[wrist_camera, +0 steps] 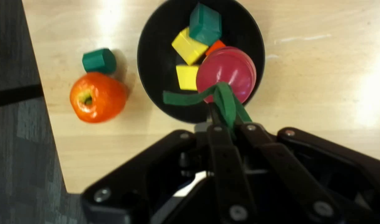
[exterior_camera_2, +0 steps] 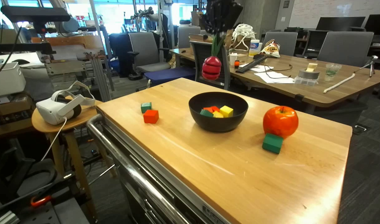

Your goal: Put all the blocks and the beetroot in the bowl then move the apple to the left

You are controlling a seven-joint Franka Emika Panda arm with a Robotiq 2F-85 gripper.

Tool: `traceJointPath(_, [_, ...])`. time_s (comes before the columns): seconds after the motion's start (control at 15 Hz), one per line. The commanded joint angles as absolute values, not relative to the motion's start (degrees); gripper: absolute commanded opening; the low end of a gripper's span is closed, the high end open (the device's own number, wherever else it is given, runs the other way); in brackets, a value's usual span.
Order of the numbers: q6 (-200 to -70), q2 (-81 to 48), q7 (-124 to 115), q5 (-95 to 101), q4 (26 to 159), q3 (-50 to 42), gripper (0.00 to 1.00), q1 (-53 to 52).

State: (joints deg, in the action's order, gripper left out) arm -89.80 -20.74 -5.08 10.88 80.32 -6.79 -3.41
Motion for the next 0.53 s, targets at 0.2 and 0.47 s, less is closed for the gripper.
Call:
traceJointPath(0.2, [-100.07,-15.44,-12.52,6.62,96.50,-5.90,0.05,0.77])
traceJointPath(0.47, [-108.98,-15.03,-16.88,4.92,100.84,-6.42,0.02,1.51])
